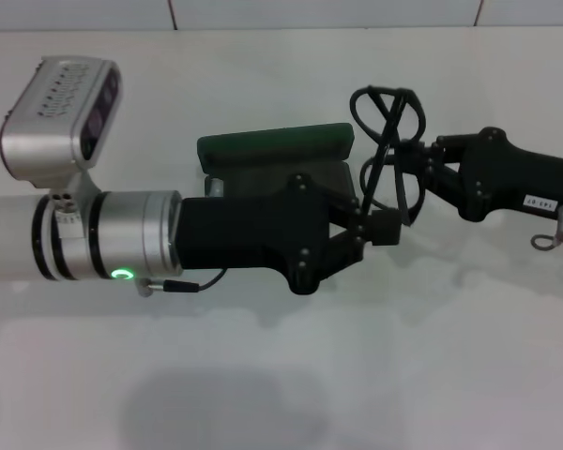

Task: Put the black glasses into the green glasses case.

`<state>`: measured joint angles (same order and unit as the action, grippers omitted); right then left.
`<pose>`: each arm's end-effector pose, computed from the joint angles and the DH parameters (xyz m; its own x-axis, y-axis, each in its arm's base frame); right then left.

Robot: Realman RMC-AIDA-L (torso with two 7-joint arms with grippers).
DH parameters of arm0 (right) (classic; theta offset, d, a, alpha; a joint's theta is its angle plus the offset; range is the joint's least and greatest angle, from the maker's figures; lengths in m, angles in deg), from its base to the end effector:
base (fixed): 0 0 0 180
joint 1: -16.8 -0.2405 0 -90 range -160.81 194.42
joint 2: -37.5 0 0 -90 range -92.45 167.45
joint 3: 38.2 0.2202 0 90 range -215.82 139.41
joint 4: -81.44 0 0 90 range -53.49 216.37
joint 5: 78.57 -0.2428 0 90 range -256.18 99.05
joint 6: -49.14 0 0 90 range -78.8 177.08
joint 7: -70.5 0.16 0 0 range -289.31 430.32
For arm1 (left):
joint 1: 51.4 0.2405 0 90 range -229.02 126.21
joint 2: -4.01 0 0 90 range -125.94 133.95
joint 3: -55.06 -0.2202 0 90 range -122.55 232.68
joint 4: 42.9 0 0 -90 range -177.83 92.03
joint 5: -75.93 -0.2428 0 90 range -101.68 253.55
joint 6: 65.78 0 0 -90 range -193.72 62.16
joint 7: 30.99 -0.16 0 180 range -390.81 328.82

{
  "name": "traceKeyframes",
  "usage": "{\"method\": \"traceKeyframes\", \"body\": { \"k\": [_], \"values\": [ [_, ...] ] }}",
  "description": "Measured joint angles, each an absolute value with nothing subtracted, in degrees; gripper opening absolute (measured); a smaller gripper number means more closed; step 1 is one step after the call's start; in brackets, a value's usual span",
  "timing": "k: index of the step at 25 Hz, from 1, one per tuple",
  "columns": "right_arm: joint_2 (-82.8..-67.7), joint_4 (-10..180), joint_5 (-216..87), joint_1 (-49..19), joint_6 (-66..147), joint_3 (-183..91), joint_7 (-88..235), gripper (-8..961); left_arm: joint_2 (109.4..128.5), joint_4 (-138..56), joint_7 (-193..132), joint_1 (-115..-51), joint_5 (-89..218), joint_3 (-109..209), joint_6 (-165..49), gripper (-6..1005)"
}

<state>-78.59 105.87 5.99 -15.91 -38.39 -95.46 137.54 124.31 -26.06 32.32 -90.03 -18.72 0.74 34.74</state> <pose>0.2076 0.3527 -0.0169 0.6842 -0.1898 -0.7041 -0.3730 -0.9208 -0.1142 -0.1678 0.3028 -0.0606 0.6566 0.2282 0.7189 0.1602 -0.9736 0.1627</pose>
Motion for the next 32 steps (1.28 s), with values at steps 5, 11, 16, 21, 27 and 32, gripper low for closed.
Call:
{"method": "traceKeyframes", "body": {
  "k": [5, 11, 16, 21, 27, 32],
  "values": [
    [-78.70, 105.0, 5.0, -17.4, -40.7, -95.4, 138.0, 55, 124.53, -27.0, 32.0, -91.0, -18.7, 0.3, 34.5, 0],
    [-78.69, 102.6, 4.9, -19.9, -43.2, -95.4, 137.9, 55, 124.60, -27.7, 31.8, -91.2, -18.7, 0.3, 34.3, 0],
    [-78.68, 102.3, 4.9, -20.5, -45.4, -96.2, 137.6, 54, 124.59, -27.7, 31.8, -91.3, -18.7, 0.3, 34.2, 0],
    [-78.68, 102.3, 4.8, -20.7, -46.0, -96.9, 137.6, 54, 124.59, -27.7, 31.8, -91.4, -18.7, 0.3, 34.2, 0],
    [-78.68, 102.3, 4.8, -20.9, -46.5, -97.3, 137.6, 54, 124.59, -27.8, 32.0, -91.8, -18.7, 0.3, 34.1, 0],
    [-78.69, 102.4, 4.3, -21.1, -46.5, -99.1, 137.6, 53, 124.59, -27.8, 32.1, -91.9, -18.7, 0.3, 34.2, 0]
  ]
}}
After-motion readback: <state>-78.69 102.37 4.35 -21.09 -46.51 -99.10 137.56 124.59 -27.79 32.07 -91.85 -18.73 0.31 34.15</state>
